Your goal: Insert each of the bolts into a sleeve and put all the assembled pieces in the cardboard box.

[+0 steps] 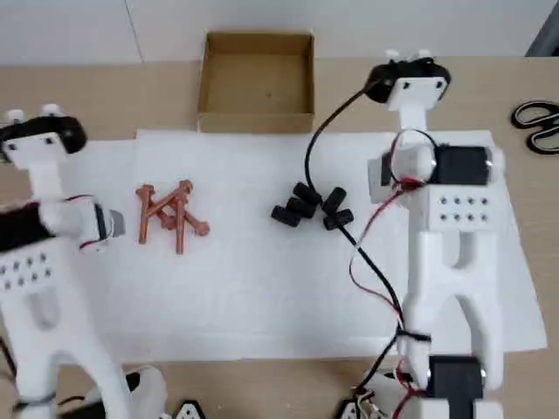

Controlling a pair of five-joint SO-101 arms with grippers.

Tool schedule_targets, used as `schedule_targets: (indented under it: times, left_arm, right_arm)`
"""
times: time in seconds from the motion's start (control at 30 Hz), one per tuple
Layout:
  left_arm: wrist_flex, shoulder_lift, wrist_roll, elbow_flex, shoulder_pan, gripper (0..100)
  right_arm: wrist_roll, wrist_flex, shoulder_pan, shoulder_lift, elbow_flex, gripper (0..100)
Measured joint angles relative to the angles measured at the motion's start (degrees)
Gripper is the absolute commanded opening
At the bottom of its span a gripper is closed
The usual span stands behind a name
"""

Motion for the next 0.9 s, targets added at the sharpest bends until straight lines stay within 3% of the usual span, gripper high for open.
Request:
schedule_targets:
  times: [0.3, 0.63, 0.9]
  left_arm:
    - [-5.8, 21.8, 0.2, -11.9, 3.0, 20]
    - [-6.7, 41.0, 1.3, -24.5, 8.4, 20]
    - [-8.3, 52.9, 2.4, -33.7, 8.6, 20]
  right_arm:
    - [2.9, -4.2, -4.2, 9.7, 0.0, 15.1]
    - [2.9, -9.0, -5.7, 16.7, 0.1, 15.0]
    - [2.9, -9.0, -6.0, 17.2, 0.1, 15.0]
